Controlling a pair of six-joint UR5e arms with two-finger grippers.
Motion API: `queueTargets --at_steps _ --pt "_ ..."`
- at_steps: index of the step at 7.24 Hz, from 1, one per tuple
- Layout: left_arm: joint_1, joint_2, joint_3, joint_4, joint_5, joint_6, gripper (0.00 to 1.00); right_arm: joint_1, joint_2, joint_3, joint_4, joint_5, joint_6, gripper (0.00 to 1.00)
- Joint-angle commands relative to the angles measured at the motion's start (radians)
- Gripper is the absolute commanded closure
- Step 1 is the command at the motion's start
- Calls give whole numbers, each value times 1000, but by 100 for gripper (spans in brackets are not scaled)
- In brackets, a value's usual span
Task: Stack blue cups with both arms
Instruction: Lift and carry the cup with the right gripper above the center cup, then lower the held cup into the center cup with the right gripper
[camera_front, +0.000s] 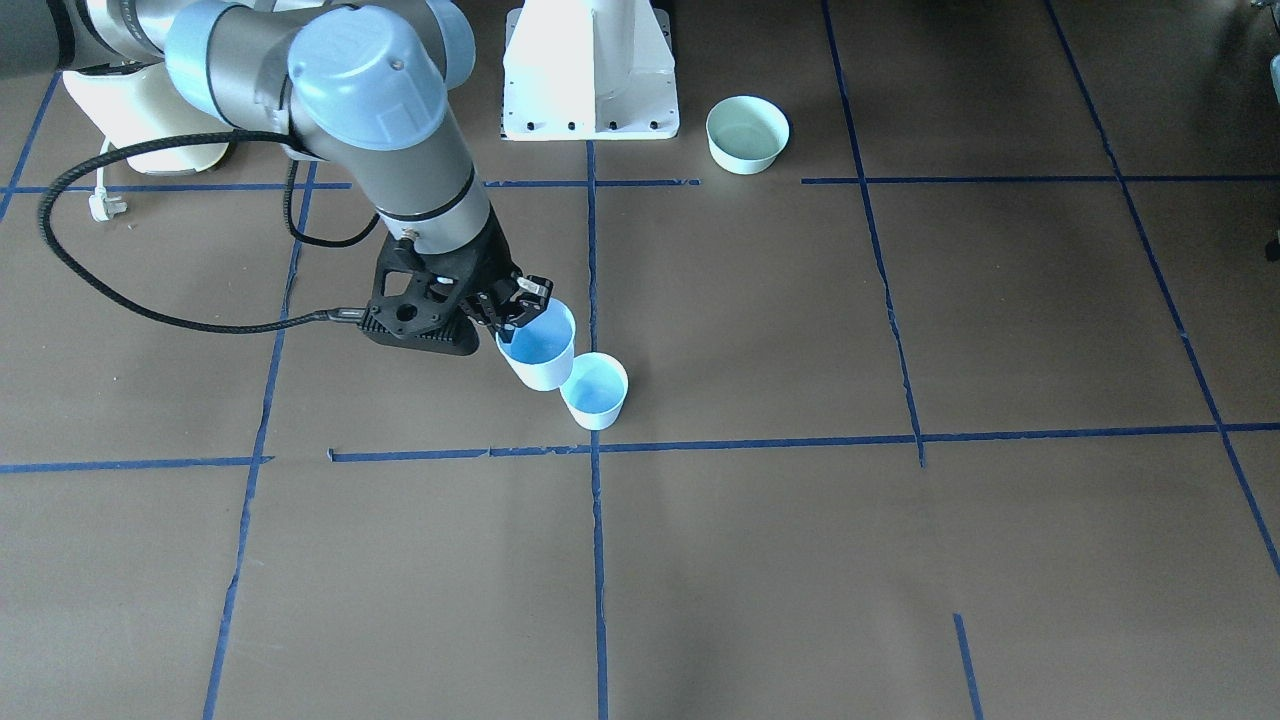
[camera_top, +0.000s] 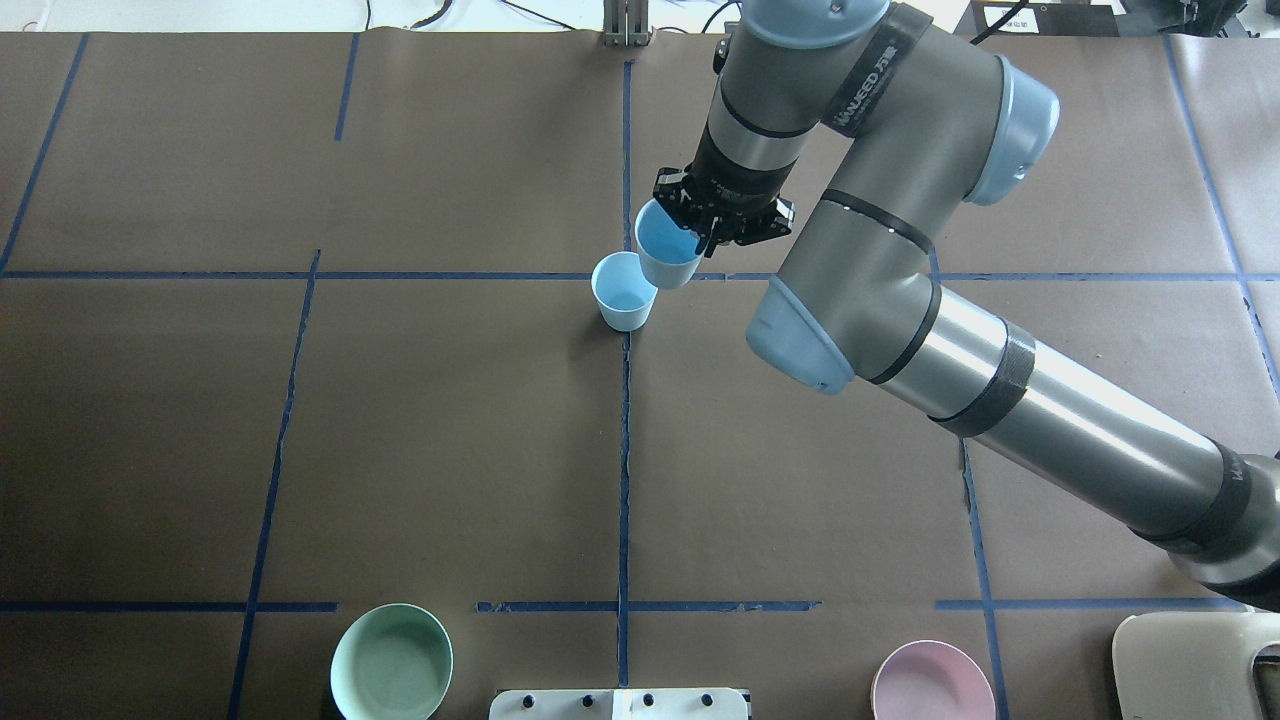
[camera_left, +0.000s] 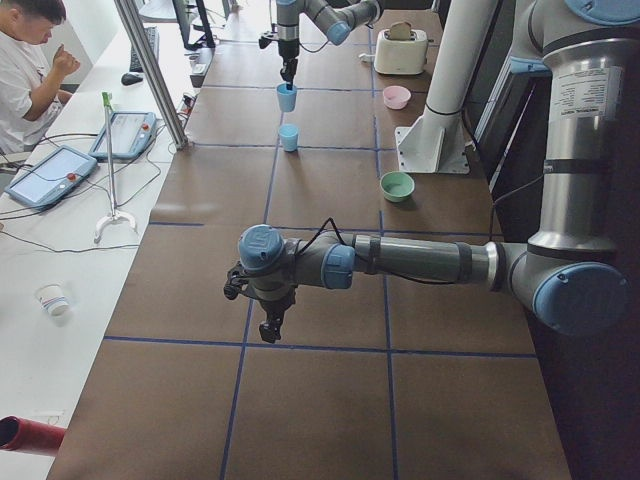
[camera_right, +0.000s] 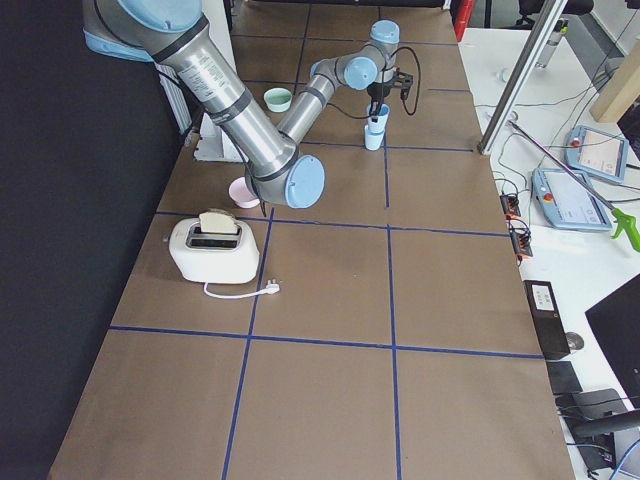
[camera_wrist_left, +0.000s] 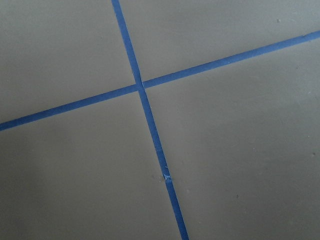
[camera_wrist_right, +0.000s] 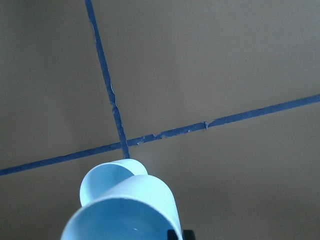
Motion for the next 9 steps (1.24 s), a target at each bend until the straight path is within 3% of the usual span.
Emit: queueTargets --at_steps 1,2,4,9 --pt "0 0 -3 0 0 0 1 -46 15 -17 2 -24 19 100" --pt "0 2 -1 0 0 0 1 -47 20 -20 6 -25 19 100" --pt "0 2 -3 0 0 0 0 -47 49 -130 156 -31 88 100" --pt "0 0 -4 0 0 0 0 -47 51 -138 161 -35 90 100"
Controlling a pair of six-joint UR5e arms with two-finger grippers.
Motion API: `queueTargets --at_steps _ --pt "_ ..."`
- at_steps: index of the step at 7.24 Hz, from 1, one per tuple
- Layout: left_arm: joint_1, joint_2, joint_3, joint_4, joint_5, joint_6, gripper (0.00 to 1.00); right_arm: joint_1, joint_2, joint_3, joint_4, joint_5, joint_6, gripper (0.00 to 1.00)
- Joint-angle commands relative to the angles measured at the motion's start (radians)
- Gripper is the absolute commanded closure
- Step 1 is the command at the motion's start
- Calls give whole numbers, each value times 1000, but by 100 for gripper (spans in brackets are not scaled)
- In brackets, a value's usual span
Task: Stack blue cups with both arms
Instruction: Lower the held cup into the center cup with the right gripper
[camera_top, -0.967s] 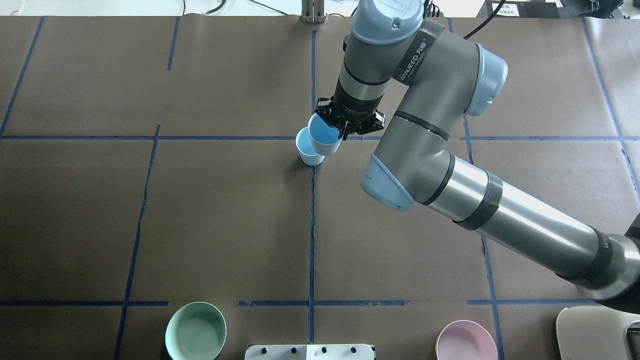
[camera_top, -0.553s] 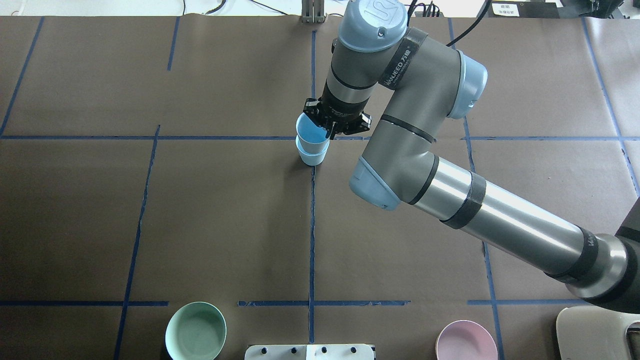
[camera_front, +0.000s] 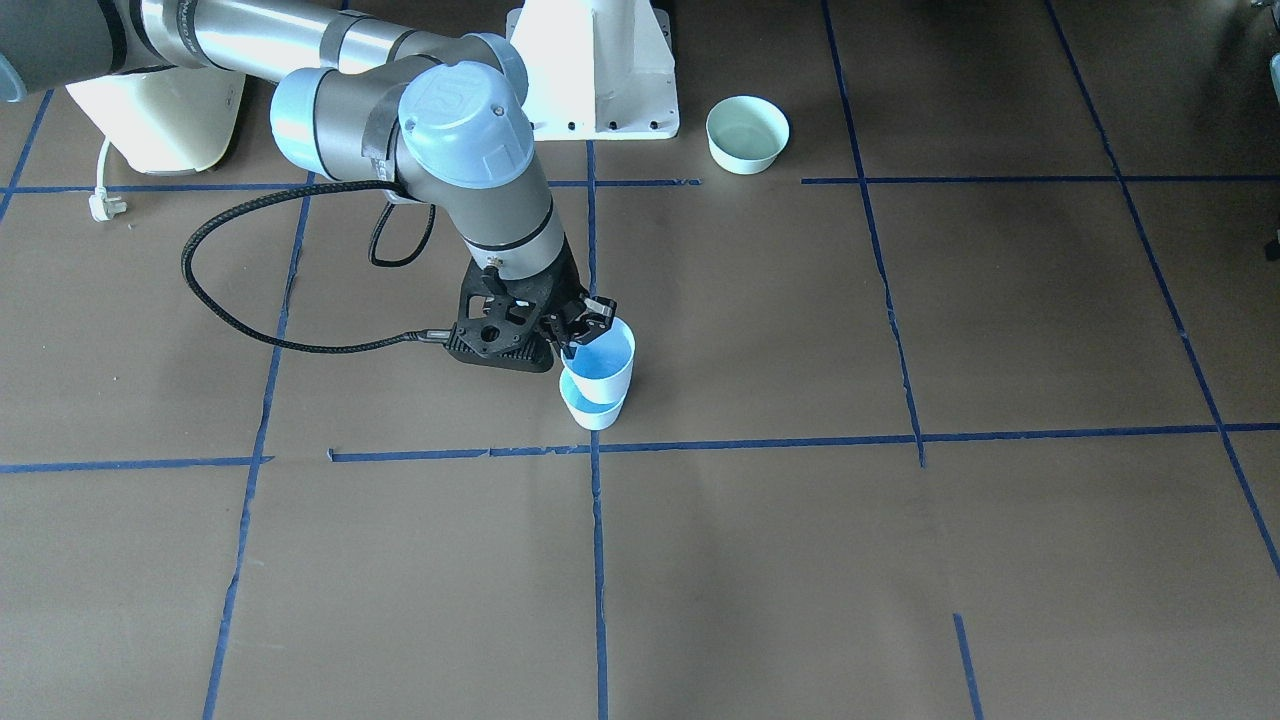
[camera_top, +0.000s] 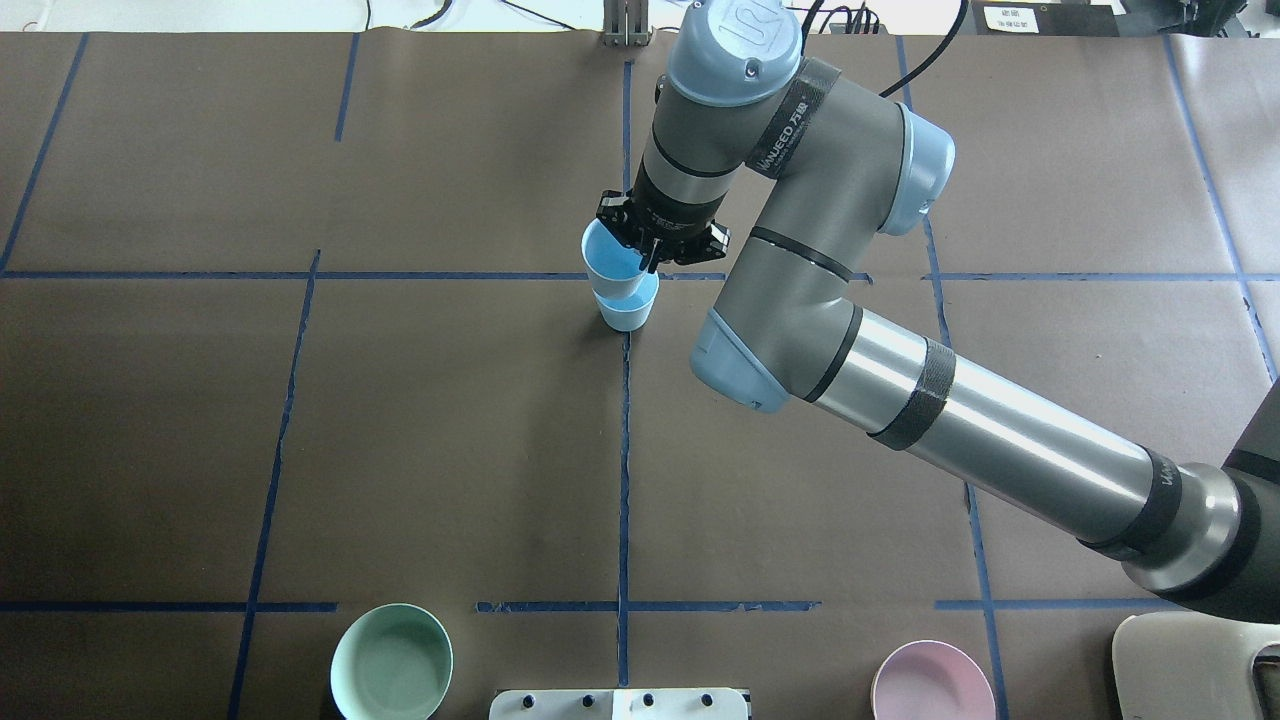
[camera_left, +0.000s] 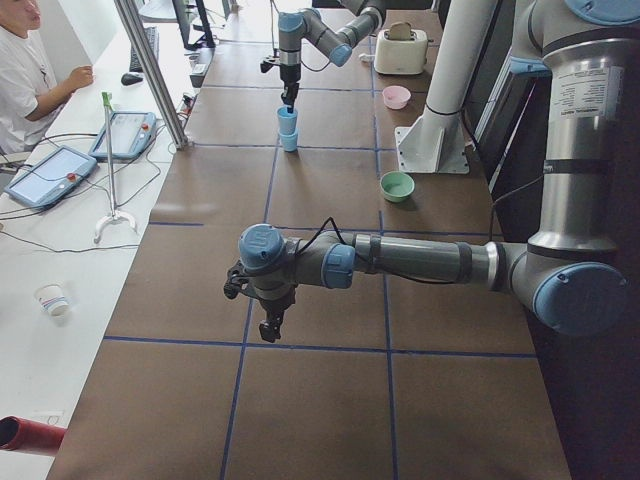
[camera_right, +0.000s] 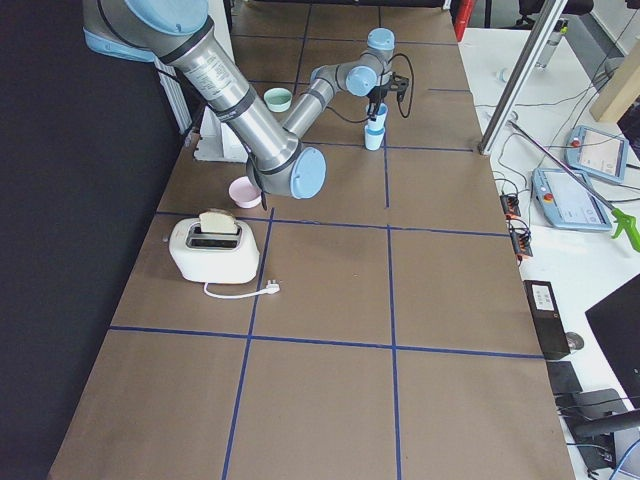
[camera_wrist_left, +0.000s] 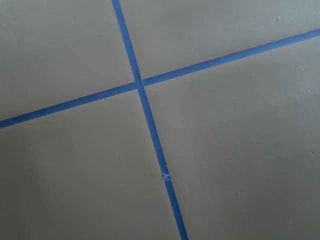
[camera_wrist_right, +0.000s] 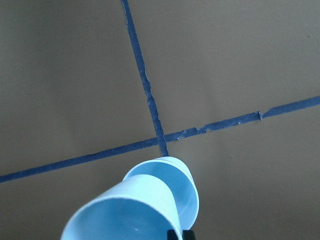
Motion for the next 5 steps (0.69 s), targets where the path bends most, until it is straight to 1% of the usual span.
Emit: queueTargets --at_steps 1,3,4,5 --pt "0 1 -1 0 0 0 0 0 -1 -1 -3 -2 0 100" --pt "0 1 0 0 0 0 0 0 -5 -3 -4 -5 0 100" --pt "0 1 -1 0 0 0 0 0 -7 -3 -4 -5 -1 98" --pt "0 1 -1 0 0 0 0 0 -10 -3 -4 -5 -3 33"
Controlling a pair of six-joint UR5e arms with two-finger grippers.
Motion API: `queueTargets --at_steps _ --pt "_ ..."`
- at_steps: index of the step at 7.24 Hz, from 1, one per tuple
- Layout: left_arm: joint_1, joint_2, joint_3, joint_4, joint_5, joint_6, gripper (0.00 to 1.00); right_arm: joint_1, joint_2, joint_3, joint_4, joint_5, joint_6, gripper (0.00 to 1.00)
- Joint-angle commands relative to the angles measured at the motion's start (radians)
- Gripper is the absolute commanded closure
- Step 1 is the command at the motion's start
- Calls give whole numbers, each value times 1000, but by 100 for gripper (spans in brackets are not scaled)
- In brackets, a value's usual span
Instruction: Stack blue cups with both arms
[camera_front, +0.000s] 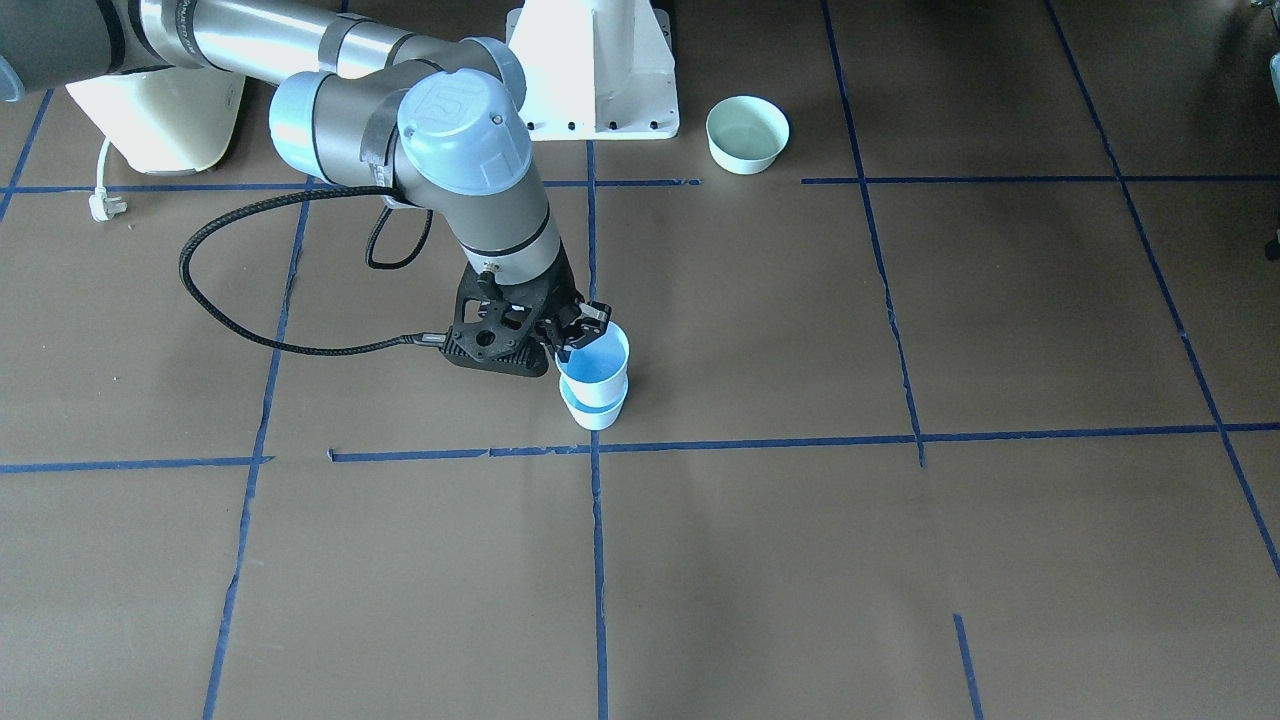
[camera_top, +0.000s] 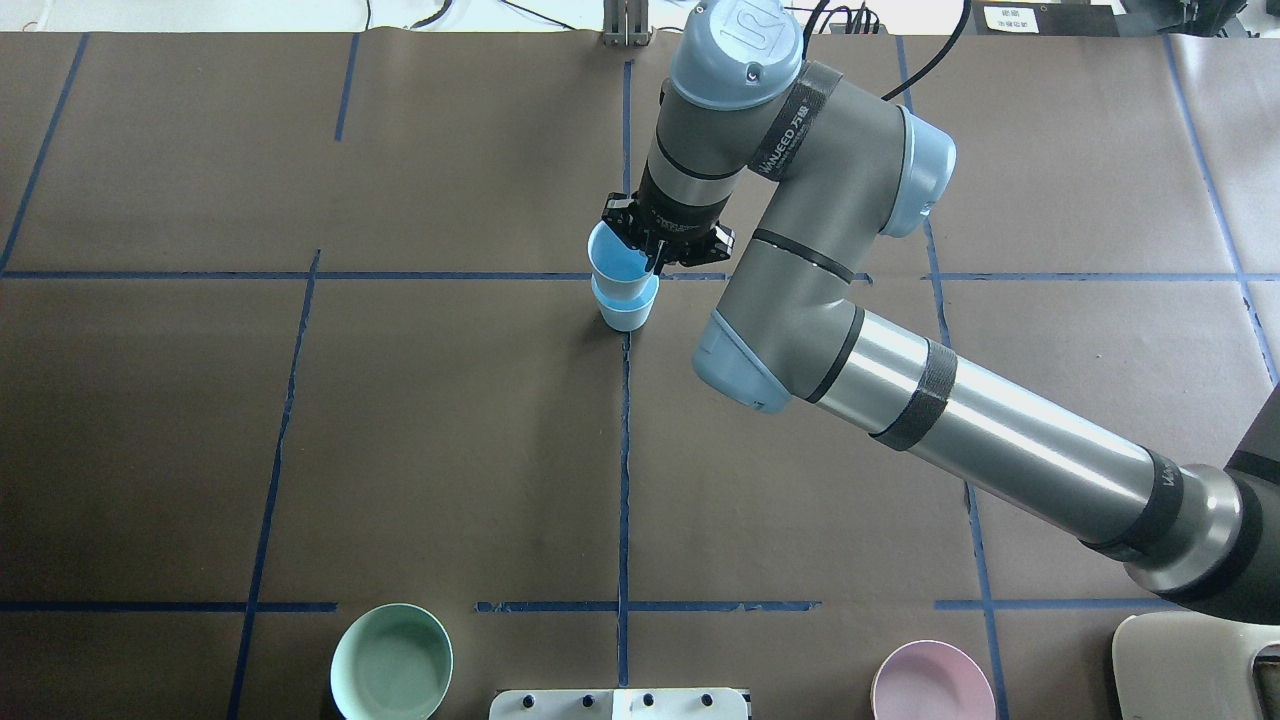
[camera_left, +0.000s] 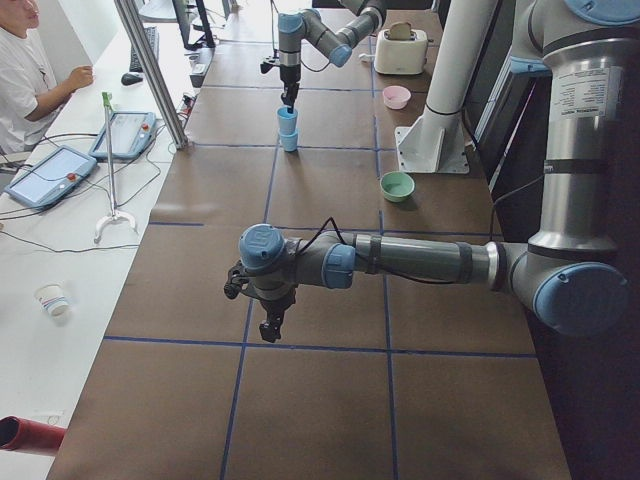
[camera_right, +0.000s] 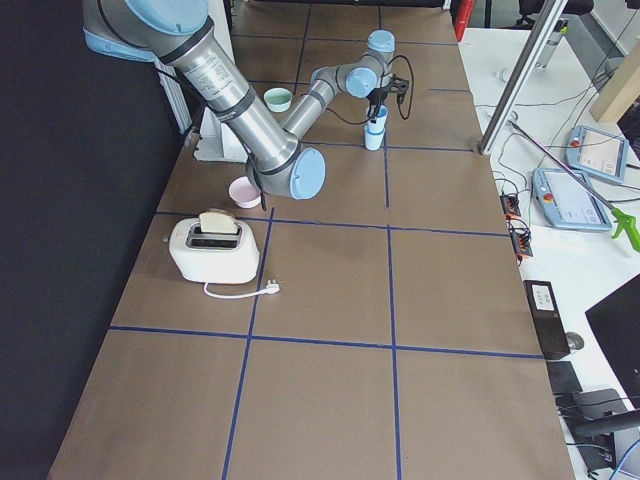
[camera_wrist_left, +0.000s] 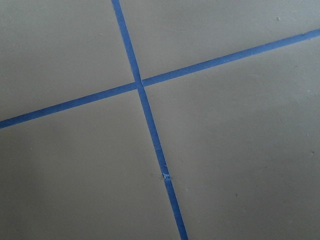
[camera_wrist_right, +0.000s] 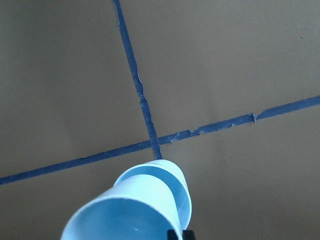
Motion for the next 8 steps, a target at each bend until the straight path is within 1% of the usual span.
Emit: queueTargets --at_steps 1,3,4,5,6,7,8 --pt "0 0 0 0 0 0 0 -3 -2 1 0 -11 -2 0" --pt "0 -1 3 0 0 -2 0 1 -5 18 1 -16 -17 0" --pt "0 -1 3 0 0 -2 0 36 -47 93 0 6 -19 0" --pt "0 -3 6 0 0 0 0 85 -175 224 1 47 -51 0" --pt "0 -3 7 0 0 0 0 174 -297 313 -2 134 -181 0" --pt "2 -3 9 0 0 0 0 254 -422 382 0 192 -304 0" --pt "2 -5 7 0 0 0 0 306 -556 435 1 213 -460 0"
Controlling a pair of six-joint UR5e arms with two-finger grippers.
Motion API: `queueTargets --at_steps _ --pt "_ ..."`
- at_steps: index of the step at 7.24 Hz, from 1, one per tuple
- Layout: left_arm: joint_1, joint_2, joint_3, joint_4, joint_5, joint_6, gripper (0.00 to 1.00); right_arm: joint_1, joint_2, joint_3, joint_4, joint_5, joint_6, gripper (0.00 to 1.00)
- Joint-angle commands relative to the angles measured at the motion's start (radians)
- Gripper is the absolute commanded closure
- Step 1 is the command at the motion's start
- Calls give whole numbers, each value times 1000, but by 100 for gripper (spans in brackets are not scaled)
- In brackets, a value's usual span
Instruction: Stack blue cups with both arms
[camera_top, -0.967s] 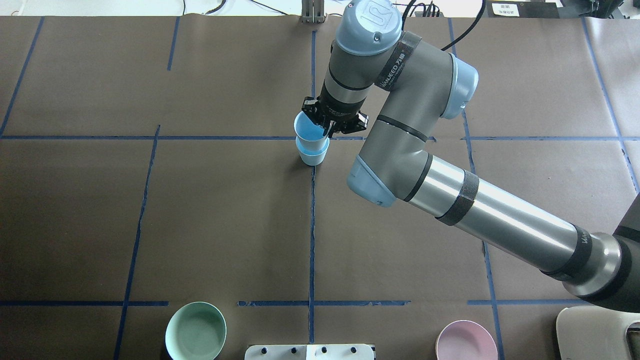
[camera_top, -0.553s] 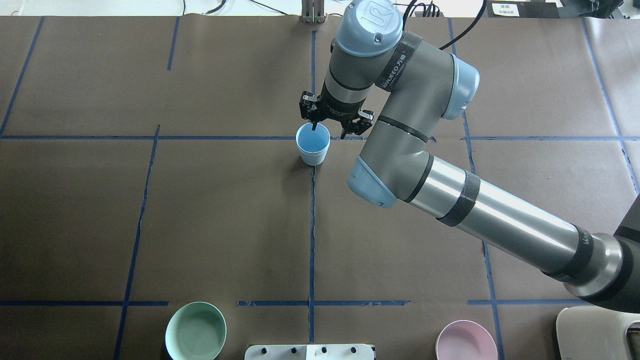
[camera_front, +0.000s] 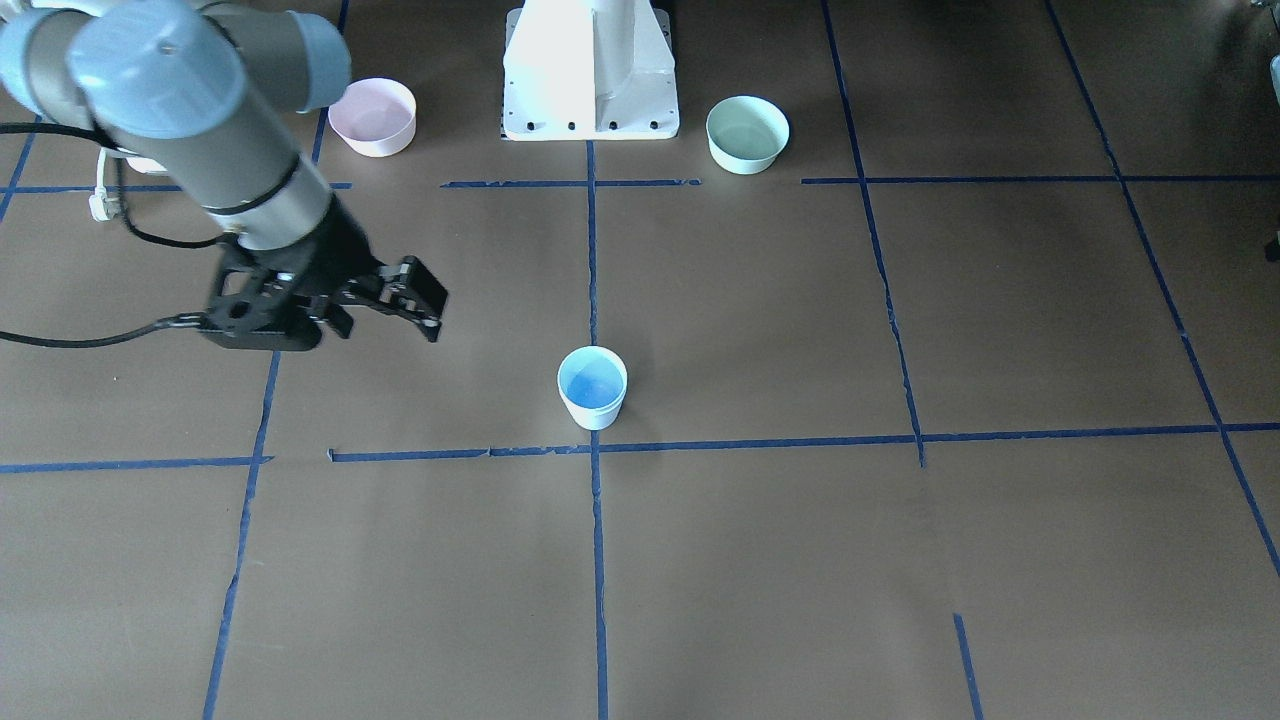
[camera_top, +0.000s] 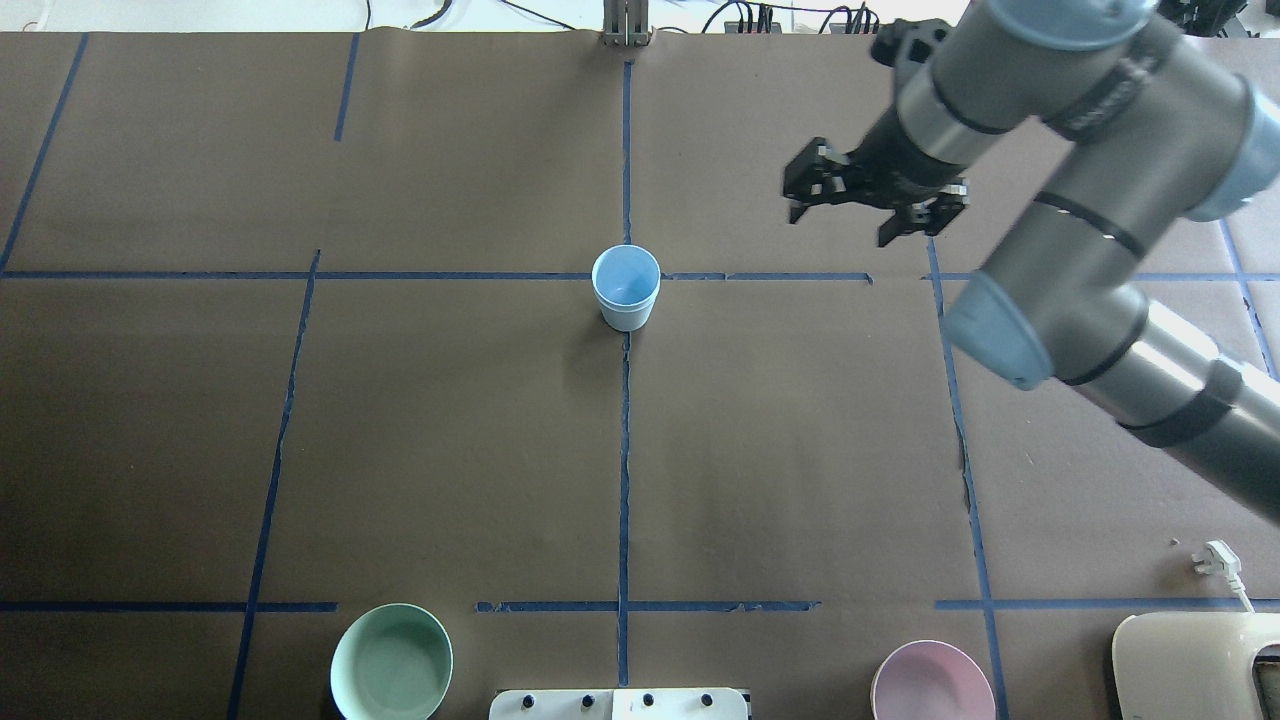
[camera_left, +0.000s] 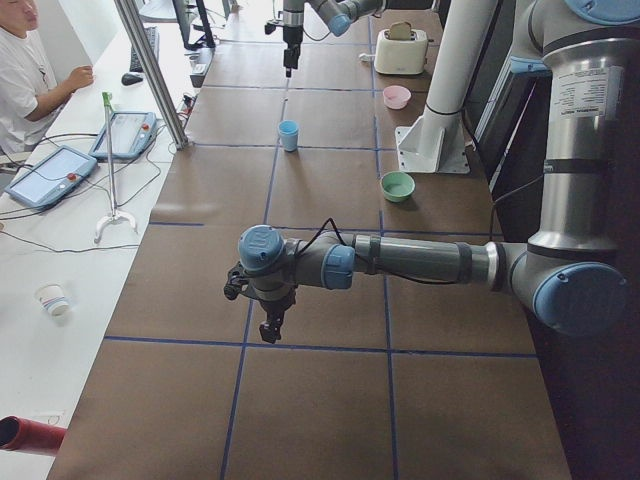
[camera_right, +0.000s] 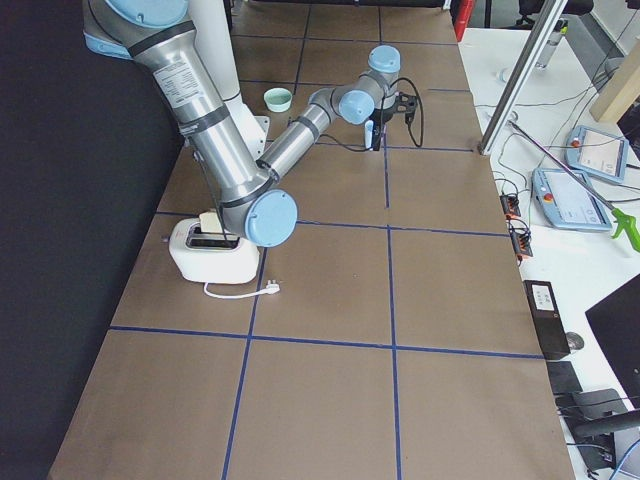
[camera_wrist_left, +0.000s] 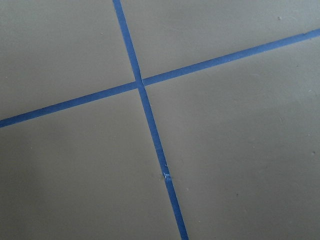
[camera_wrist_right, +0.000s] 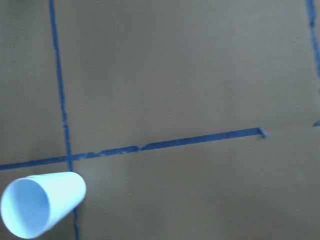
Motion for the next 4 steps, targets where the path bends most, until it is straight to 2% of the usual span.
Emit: queueTargets --at_steps 1,3,4 --pt "1 -3 1 0 0 0 0 157 -292 99 11 70 -372 0" --pt "1 -6 0 0 0 0 0 328 -463 83 1 115 -740 0" --pt "1 -6 0 0 0 0 0 401 -517 39 1 138 -889 0"
